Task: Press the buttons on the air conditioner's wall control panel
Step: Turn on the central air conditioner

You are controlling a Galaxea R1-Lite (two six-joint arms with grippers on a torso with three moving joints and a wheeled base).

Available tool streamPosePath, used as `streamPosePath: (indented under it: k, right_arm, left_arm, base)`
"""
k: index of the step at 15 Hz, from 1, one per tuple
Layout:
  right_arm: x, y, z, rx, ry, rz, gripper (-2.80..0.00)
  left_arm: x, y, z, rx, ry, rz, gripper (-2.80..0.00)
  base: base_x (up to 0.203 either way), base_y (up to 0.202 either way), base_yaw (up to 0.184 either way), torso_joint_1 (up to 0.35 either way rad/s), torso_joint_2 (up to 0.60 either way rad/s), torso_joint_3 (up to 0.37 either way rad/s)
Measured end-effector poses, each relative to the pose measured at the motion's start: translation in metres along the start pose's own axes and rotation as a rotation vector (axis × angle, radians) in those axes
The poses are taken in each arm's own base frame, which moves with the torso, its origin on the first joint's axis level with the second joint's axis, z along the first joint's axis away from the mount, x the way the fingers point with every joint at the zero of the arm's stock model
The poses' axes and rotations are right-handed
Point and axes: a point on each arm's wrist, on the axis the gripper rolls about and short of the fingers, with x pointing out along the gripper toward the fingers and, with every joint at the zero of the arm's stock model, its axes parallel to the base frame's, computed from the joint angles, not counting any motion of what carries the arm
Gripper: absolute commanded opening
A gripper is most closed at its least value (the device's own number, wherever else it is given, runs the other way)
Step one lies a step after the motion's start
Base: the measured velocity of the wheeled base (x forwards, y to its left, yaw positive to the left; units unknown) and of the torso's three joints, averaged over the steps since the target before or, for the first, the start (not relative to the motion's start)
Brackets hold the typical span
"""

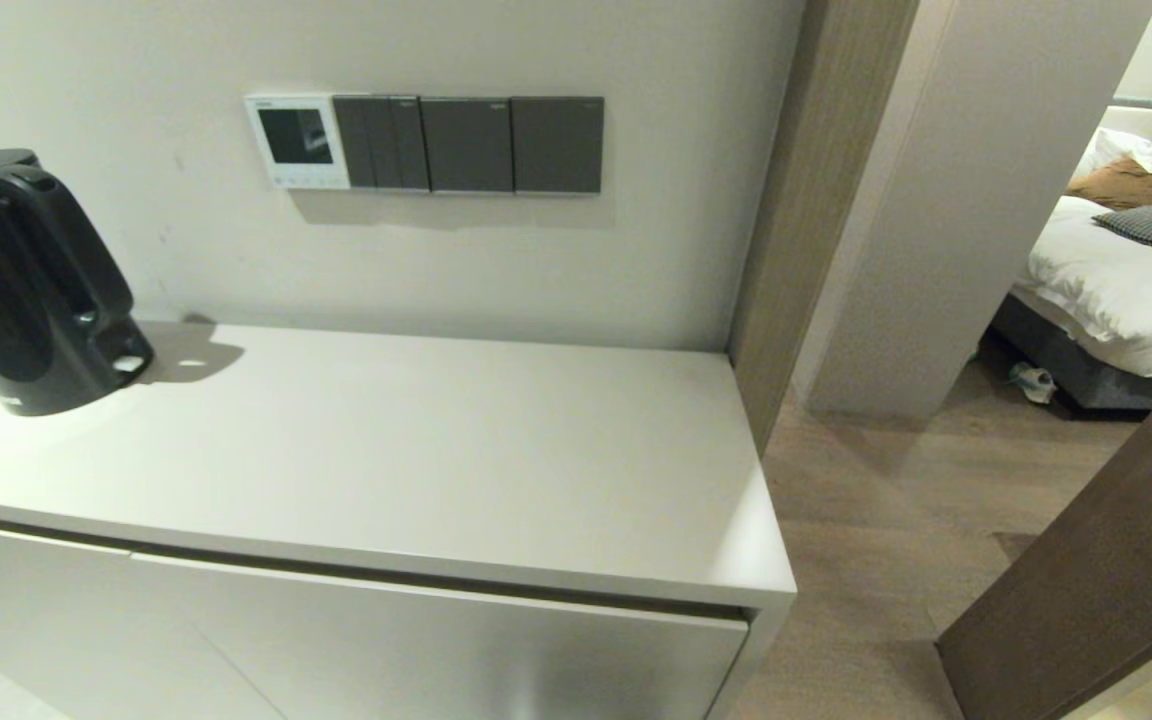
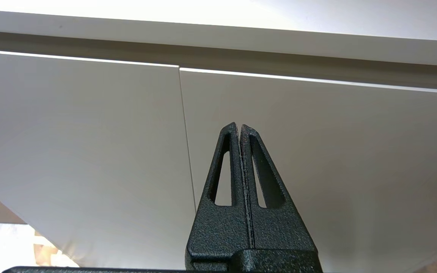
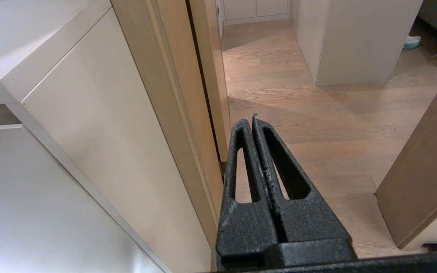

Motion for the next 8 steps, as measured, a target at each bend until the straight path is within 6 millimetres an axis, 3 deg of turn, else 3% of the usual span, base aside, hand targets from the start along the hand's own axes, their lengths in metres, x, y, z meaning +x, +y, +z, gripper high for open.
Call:
streamPosePath:
  k: [8]
  right_arm:
    - [0.0, 0.0, 0.0, 0.0, 0.0, 0.0, -2.8]
  left_arm:
    - [0.0, -0.0001, -0.0001, 0.002, 0.001, 0.0, -2.8]
  base:
    - [0.0, 0.0, 0.0, 0.0, 0.0, 0.0]
